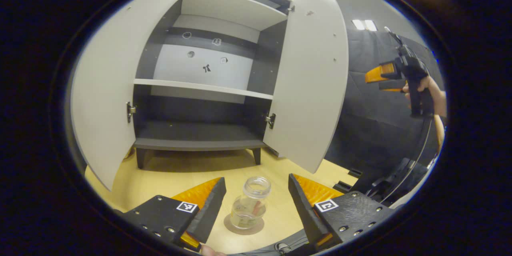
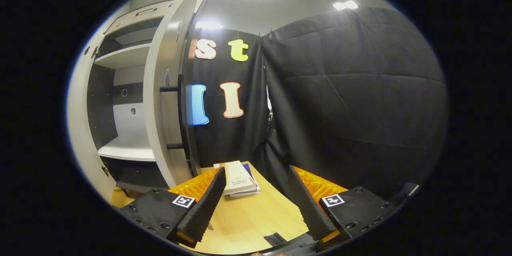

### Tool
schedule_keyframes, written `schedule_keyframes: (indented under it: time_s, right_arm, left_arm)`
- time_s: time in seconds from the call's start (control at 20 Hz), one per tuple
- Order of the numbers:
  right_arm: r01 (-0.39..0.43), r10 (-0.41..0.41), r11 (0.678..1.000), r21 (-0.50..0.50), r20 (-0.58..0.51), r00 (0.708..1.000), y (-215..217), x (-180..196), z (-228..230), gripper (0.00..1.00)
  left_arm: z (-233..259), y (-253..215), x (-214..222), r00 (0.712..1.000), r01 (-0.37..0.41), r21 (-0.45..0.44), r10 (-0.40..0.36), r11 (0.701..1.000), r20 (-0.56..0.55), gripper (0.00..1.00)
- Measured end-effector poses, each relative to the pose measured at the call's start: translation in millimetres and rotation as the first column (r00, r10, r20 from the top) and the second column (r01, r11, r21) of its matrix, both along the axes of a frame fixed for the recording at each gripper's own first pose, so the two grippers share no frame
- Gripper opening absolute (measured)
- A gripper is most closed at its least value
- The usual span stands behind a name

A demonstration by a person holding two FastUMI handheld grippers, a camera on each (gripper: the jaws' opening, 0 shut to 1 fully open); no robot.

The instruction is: Grasp the bottle in the cabinet with the left hand and place it on the coaster, then close the right door with the right hand and the left door with the left hand.

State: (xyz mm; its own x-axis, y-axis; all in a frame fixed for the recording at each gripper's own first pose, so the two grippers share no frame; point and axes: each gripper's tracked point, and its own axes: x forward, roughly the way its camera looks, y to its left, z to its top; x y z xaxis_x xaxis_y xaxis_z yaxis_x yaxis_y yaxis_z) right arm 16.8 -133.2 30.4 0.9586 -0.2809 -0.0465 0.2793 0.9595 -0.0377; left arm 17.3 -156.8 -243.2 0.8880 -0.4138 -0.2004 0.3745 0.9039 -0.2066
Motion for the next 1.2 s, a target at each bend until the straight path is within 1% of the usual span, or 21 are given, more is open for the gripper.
schedule_keyframes:
  time_s: [0.1, 0.15, 0.2, 0.25, 0.35, 0.4, 0.5, 0.55, 0.65, 0.7, 0.8, 0.85, 0.9, 0.95, 1.0, 1.05, 1.15, 1.2]
  right_arm:
    - [-0.029, 0.029, 1.000, 0.004, 0.029, 0.999, -3.0, 15.6, 11.4, 0.95]
    - [-0.047, 0.047, 0.999, 0.006, 0.039, 0.998, -4.9, 25.2, 15.5, 0.99]
    - [-0.062, 0.061, 0.998, 0.007, 0.046, 0.997, -9.6, 33.8, 17.4, 0.99]
    - [-0.076, 0.076, 0.997, 0.007, 0.054, 0.996, -15.2, 43.0, 21.2, 0.99]
    - [-0.098, 0.097, 0.995, 0.010, 0.069, 0.993, -25.2, 58.4, 27.2, 0.99]
    - [-0.109, 0.108, 0.994, 0.014, 0.071, 0.992, -30.0, 66.4, 27.1, 0.99]
    - [-0.149, 0.148, 0.989, 0.010, 0.069, 0.987, -34.3, 80.0, 28.9, 0.99]
    - [-0.170, 0.169, 0.985, 0.008, 0.068, 0.983, -35.2, 85.8, 31.4, 0.99]
    - [-0.223, 0.223, 0.975, -0.009, 0.078, 0.972, -31.1, 93.4, 38.5, 0.99]
    - [-0.248, 0.249, 0.968, -0.023, 0.082, 0.965, -26.7, 96.9, 41.3, 0.99]
    - [-0.318, 0.320, 0.947, -0.038, 0.080, 0.944, -14.6, 101.2, 41.1, 0.99]
    - [-0.361, 0.363, 0.932, -0.035, 0.073, 0.929, -6.6, 104.2, 40.2, 0.95]
    - [-0.403, 0.405, 0.914, -0.037, 0.066, 0.912, 1.4, 105.5, 40.5, 0.96]
    - [-0.431, 0.434, 0.901, -0.056, 0.063, 0.899, 5.4, 107.5, 41.8, 0.96]
    - [-0.453, 0.458, 0.888, -0.082, 0.056, 0.887, 9.3, 109.8, 43.3, 0.99]
    - [-0.477, 0.483, 0.873, -0.098, 0.047, 0.874, 13.1, 111.3, 42.5, 0.99]
    - [-0.524, 0.528, 0.848, -0.080, 0.045, 0.848, 25.0, 111.8, 40.2, 0.99]
    - [-0.543, 0.546, 0.838, -0.057, 0.046, 0.837, 29.8, 111.1, 41.5, 0.96]
  left_arm:
    - [35.5, 30.5, -9.7, 0.995, -0.096, -0.013, 0.096, 0.995, 0.025, 0.91]
    - [54.1, 46.2, -11.5, 0.987, -0.156, -0.007, 0.156, 0.988, 0.042, 0.91]
    - [70.5, 60.0, -11.8, 0.973, -0.223, 0.008, 0.222, 0.975, 0.058, 0.91]
    - [86.0, 76.9, -11.6, 0.953, -0.296, 0.034, 0.293, 0.955, 0.078, 0.91]
    - [113.5, 114.3, -10.6, 0.884, -0.462, 0.092, 0.450, 0.882, 0.126, 0.90]
    - [127.9, 122.7, -12.4, 0.858, -0.508, 0.097, 0.493, 0.856, 0.145, 0.90]
    - [156.4, 132.3, -16.0, 0.818, -0.568, 0.088, 0.551, 0.818, 0.164, 0.91]
    - [166.7, 135.5, -16.2, 0.801, -0.593, 0.079, 0.577, 0.802, 0.159, 0.90]
    - [190.5, 138.5, -7.2, 0.778, -0.626, 0.069, 0.615, 0.777, 0.129, 0.91]
    - [210.8, 138.4, -4.2, 0.765, -0.642, 0.077, 0.629, 0.763, 0.141, 0.91]
    - [230.2, 137.5, 1.5, 0.744, -0.666, 0.138, 0.643, 0.733, 0.180, 0.90]
    - [235.2, 136.6, 4.1, 0.740, -0.672, 0.169, 0.645, 0.721, 0.189, 0.91]
    - [240.7, 133.4, 4.9, 0.738, -0.674, 0.186, 0.645, 0.715, 0.197, 0.90]
    - [244.8, 128.8, 5.7, 0.736, -0.677, 0.193, 0.648, 0.710, 0.196, 0.91]
    - [245.1, 122.9, 5.0, 0.734, -0.679, 0.192, 0.652, 0.708, 0.191, 0.91]
    - [247.1, 118.9, 3.4, 0.731, -0.682, 0.186, 0.655, 0.707, 0.192, 0.91]
    - [242.5, 112.1, -1.7, 0.731, -0.683, 0.187, 0.657, 0.707, 0.186, 0.90]
    - [237.9, 108.8, -3.4, 0.733, -0.680, 0.190, 0.655, 0.708, 0.182, 0.91]
